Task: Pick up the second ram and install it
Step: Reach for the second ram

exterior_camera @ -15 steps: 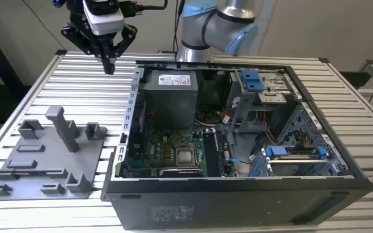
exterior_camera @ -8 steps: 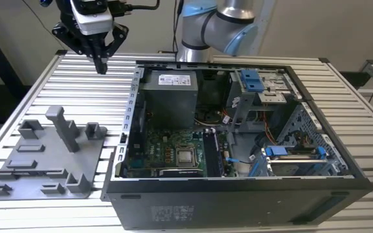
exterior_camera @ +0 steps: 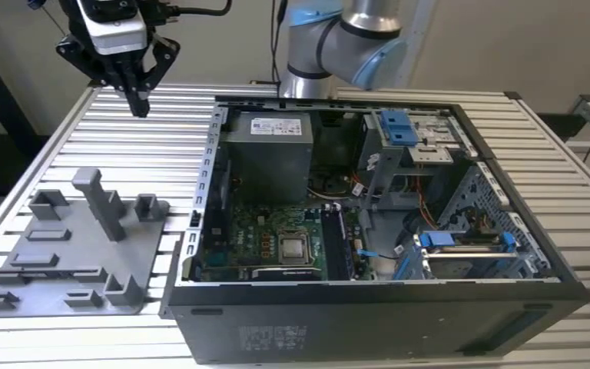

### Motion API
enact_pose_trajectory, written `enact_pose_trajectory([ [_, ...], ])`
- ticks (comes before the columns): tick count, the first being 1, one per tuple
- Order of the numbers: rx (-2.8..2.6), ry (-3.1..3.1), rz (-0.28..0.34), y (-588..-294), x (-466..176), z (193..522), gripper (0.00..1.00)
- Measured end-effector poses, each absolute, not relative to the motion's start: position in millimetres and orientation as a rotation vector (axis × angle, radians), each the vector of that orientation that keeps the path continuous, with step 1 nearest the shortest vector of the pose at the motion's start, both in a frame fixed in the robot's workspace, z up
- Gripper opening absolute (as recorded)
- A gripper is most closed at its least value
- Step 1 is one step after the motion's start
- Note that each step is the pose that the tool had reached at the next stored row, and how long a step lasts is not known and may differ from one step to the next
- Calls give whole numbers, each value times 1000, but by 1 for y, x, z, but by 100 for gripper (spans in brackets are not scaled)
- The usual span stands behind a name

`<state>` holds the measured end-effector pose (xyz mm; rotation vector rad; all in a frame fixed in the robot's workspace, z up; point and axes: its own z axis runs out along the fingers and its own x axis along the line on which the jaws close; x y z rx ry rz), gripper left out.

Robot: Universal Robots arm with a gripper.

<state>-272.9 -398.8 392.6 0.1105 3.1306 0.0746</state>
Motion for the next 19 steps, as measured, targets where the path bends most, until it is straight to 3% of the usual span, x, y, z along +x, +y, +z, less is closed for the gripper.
enact_pose_trajectory([
  [19, 110, 3131, 75, -399, -329, 392, 11],
])
